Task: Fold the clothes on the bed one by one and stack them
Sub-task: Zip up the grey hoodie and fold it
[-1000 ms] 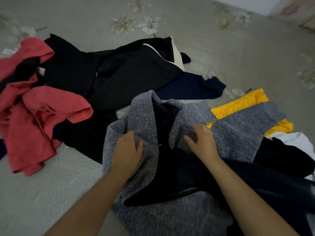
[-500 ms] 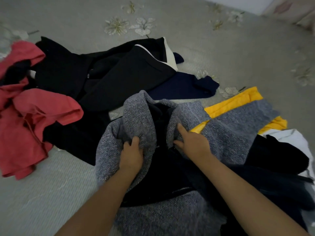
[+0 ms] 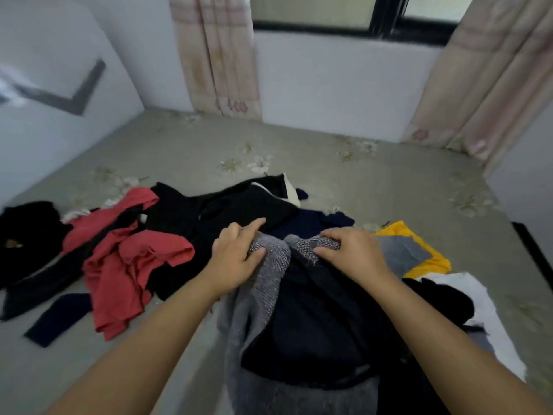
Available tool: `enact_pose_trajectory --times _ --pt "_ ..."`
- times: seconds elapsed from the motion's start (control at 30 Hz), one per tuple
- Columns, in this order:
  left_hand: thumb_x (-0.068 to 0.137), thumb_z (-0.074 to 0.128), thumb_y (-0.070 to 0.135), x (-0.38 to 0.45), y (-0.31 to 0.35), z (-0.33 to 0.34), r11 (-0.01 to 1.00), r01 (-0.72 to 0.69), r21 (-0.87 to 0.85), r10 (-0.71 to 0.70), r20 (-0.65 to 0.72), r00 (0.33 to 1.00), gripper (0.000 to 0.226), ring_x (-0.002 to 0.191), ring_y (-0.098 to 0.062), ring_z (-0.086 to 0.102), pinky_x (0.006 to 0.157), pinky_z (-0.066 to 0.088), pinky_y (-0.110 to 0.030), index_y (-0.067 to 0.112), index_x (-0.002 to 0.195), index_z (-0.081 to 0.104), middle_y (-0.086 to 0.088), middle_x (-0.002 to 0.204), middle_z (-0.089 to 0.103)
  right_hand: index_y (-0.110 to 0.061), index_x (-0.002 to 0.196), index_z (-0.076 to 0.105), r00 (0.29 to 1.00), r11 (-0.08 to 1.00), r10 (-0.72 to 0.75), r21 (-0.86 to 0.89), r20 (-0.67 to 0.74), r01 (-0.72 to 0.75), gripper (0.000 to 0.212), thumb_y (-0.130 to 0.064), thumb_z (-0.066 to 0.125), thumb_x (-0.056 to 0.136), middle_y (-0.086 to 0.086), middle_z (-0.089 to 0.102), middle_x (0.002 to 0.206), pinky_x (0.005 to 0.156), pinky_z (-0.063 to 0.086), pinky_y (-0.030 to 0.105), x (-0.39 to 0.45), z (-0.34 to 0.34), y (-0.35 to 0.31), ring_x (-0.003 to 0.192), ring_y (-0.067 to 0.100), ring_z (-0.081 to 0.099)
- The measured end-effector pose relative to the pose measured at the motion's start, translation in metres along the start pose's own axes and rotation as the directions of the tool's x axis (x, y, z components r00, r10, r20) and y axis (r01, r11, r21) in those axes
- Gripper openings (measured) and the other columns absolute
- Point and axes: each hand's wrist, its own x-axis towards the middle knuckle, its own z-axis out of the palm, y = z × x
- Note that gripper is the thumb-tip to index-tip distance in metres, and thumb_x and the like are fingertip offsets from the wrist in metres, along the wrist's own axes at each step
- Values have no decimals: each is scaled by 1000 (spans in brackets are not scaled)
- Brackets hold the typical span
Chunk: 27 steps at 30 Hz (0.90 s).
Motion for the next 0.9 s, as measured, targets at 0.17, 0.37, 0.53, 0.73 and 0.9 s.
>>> enact_pose_trajectory --times 0.17,0.37,0.53,0.73,0.9 --pt "72 10 57 -30 55 -106 941 -189 281 266 -269 926 86 89 -26 40 74 23 -31 12 143 29 -5 92 34 -12 118 62 931 988 -147 -4 -336 154 53 -35 75 72 12 65 113 90 40 32 -45 -109 -59 107 30 56" --pt "70 38 62 -122 91 -205 811 -231 538 561 -603 567 80 77 -19 29 71 38 -33 7 129 34 -4 90 31 -8 99 70 519 931 -349 -351 -780 99 73 -63 44 60 6 65 71 57 48 33 -149 -182 -141 71 24 52" --pt "41 85 46 -218 97 -245 798 -207 566 599 -706 378 105 77 -24 28 63 49 -46 5 124 35 -6 94 29 -4 107 66 335 920 -340 -385 -878 -76 81 -66 42 62 11 64 77 59 48 38 -243 -193 -193 78 21 33" --pt "50 81 46 -288 87 -269 863 -171 475 502 -770 395 102 75 -24 25 70 42 -38 5 128 29 -9 94 29 -5 106 66 313 904 -341 -401 -886 -149 81 -69 41 63 11 65 79 58 46 34 -304 -193 -235 78 21 33" --pt "78 59 51 -310 87 -275 942 27 336 214 -657 723 91 107 -36 37 88 28 -45 10 146 14 -25 119 39 -5 106 66 385 899 -287 -386 -877 -208 81 -70 39 65 10 63 75 57 44 31 -302 -173 -242 76 21 31"
